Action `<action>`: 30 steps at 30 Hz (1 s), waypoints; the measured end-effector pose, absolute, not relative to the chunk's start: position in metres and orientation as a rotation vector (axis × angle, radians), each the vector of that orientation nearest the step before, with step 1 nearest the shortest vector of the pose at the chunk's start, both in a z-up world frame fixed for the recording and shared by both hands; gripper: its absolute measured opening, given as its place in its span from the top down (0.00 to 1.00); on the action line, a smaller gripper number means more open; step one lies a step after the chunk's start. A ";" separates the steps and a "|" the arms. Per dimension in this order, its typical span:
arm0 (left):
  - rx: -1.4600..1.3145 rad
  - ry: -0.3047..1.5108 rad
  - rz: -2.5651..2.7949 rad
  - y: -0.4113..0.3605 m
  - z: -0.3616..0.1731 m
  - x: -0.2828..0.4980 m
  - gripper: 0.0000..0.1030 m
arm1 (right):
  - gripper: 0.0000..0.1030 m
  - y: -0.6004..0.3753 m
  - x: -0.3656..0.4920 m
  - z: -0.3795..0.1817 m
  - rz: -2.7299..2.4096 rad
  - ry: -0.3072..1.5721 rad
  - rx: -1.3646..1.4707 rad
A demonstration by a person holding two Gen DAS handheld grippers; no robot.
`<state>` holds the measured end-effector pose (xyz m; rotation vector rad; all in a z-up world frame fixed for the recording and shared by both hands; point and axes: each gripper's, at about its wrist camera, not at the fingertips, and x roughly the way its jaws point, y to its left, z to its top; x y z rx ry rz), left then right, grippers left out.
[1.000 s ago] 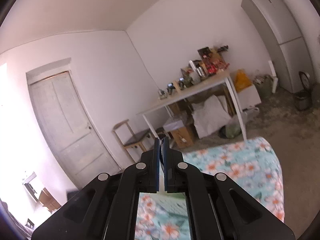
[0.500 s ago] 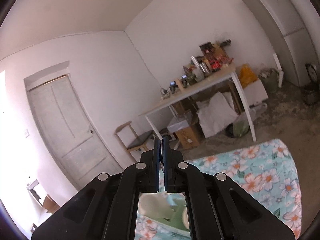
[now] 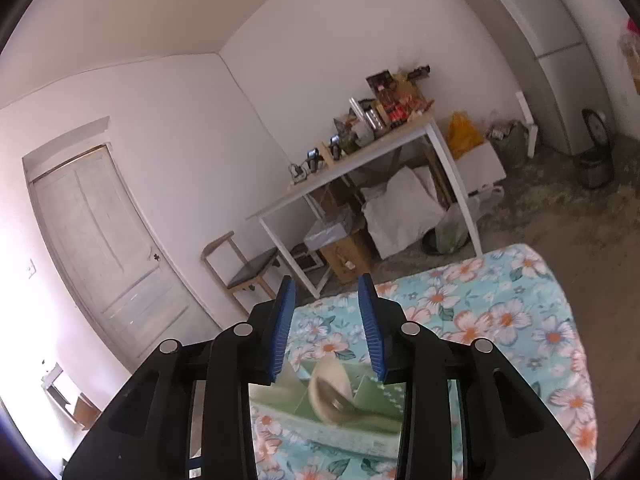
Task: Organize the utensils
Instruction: 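Lower the metal spoon into the holder and open the right tool, then move both tools down over the wooden chopsticks on the quilt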
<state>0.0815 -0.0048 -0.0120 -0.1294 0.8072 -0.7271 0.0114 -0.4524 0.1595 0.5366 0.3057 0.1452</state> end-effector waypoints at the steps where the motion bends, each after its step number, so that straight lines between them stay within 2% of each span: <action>1: -0.129 0.806 -0.731 -0.005 -0.012 0.081 0.31 | 0.61 -0.451 0.005 0.161 0.142 0.304 0.530; 5: -0.121 0.803 -0.747 -0.007 -0.011 0.077 0.30 | 0.54 -0.430 -0.032 0.164 0.115 0.327 0.453; 10: -0.102 0.807 -0.756 -0.009 -0.009 0.072 0.30 | 0.41 -0.404 -0.059 0.138 0.114 0.423 0.419; 20: -0.064 0.835 -0.739 -0.015 -0.007 0.061 0.30 | 0.40 -0.369 -0.066 0.062 0.057 0.700 0.420; 30: -0.027 0.926 -0.761 -0.030 -0.027 0.040 0.30 | 0.40 -0.364 -0.075 0.033 0.061 0.796 0.454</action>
